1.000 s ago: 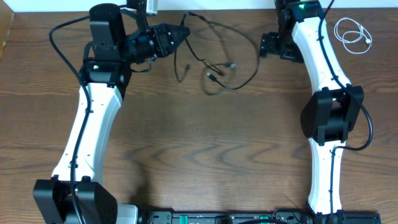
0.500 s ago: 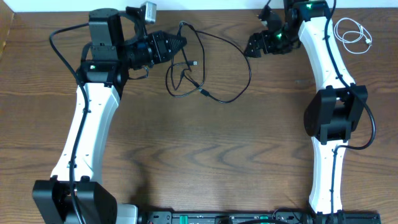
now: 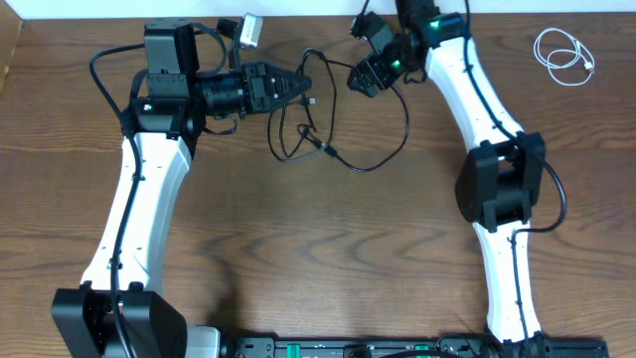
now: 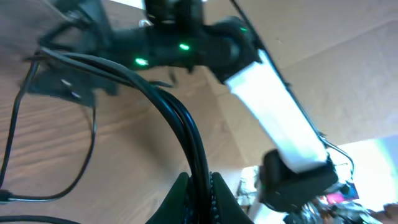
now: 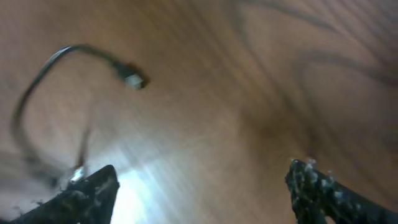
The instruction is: Untangle cables
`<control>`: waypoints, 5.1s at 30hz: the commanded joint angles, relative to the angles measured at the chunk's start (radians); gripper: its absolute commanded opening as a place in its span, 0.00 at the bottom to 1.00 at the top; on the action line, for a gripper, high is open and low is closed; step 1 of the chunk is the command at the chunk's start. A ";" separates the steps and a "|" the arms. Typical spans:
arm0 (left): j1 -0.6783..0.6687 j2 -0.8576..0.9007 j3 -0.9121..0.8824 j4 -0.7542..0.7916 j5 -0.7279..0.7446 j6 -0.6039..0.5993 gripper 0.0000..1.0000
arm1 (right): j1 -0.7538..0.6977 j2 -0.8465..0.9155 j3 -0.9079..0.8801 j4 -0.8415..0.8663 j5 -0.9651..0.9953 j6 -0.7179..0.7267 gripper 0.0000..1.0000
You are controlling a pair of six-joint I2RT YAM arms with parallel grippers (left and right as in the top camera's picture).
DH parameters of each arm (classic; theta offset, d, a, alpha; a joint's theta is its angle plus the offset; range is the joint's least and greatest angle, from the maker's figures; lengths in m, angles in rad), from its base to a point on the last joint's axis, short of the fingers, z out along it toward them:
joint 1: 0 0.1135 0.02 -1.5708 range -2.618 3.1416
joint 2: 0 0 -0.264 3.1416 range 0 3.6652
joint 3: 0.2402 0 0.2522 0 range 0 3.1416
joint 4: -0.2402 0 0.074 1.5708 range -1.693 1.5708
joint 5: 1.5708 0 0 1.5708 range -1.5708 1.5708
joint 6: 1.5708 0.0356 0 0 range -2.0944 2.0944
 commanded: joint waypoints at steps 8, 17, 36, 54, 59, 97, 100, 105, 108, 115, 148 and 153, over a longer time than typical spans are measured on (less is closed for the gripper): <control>-0.002 -0.027 0.022 -0.087 -0.113 0.024 0.07 | -0.010 0.020 0.001 0.003 0.063 0.106 0.03; -0.035 -0.018 0.008 -0.299 -0.612 0.025 0.11 | -0.016 -0.115 0.002 -0.179 0.071 0.153 0.01; -0.191 0.016 0.008 -0.243 -0.956 -0.068 0.78 | -0.015 -0.471 0.002 -0.426 0.167 0.464 0.01; -0.258 0.234 0.008 -0.092 -0.950 -0.089 0.78 | -0.064 -0.821 0.003 -0.364 0.032 0.333 0.01; -0.258 0.312 0.008 -0.048 -0.906 -0.090 0.78 | -0.084 -0.945 0.003 -0.325 0.037 0.333 0.01; -0.260 0.391 0.008 -0.056 -0.906 -0.085 0.76 | -0.982 -0.392 0.003 -0.044 0.400 0.443 0.01; -0.260 0.391 0.008 -0.056 -0.906 -0.085 0.76 | -0.981 -0.306 0.003 -0.045 0.397 0.450 0.14; -0.260 0.391 0.008 -0.056 -0.906 -0.085 0.76 | -0.975 -0.234 0.003 -0.099 0.263 0.449 0.74; -0.260 0.391 0.008 -0.056 -0.907 -0.085 0.76 | -0.966 -0.237 0.003 -0.152 0.180 0.448 0.85; -0.260 0.391 0.008 -0.057 -0.907 -0.085 0.76 | -0.908 -0.244 0.003 -0.503 0.045 0.448 0.99; -0.057 -0.093 0.012 -0.336 -0.945 0.110 0.72 | 0.023 -0.040 0.003 -0.337 0.224 0.678 0.59; -0.057 -0.093 0.012 -0.338 -0.945 0.109 0.72 | 0.110 0.030 0.003 -0.320 0.250 0.766 0.42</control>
